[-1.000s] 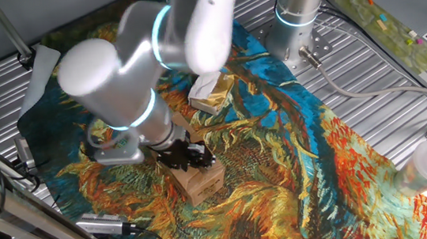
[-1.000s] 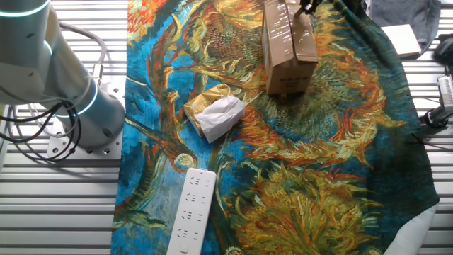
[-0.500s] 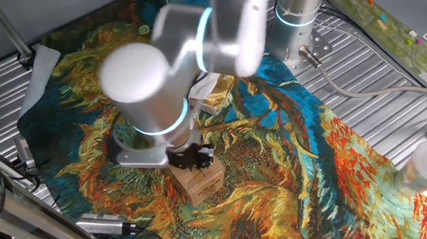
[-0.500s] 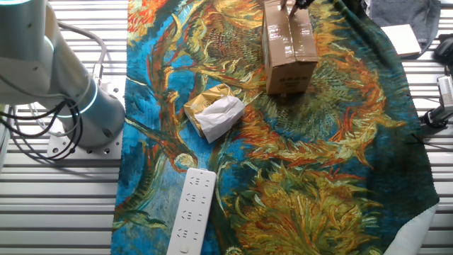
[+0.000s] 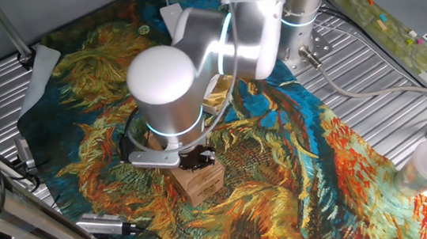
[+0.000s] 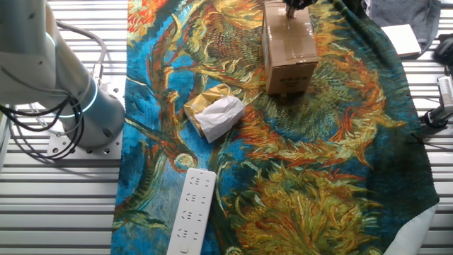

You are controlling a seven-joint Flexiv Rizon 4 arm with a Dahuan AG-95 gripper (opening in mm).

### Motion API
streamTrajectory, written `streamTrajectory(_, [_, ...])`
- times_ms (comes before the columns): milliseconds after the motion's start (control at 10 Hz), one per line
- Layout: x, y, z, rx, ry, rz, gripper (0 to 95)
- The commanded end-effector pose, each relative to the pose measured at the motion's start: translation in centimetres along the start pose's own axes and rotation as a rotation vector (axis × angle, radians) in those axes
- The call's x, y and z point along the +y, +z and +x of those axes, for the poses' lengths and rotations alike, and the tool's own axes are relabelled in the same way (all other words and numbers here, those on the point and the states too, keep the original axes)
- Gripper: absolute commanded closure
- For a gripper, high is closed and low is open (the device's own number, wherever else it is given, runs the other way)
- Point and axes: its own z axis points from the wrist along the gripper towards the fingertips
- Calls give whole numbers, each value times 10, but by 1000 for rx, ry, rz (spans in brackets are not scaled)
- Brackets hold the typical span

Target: Cover the box

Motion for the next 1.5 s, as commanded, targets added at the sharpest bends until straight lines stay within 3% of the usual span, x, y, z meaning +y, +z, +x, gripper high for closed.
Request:
streamTrajectory(100, [0,0,-2,6,27,-2,950])
streamTrajectory(800, [0,0,-2,5,158,-2,950])
streamTrajectory(1500, [0,0,-2,8,180,0,950])
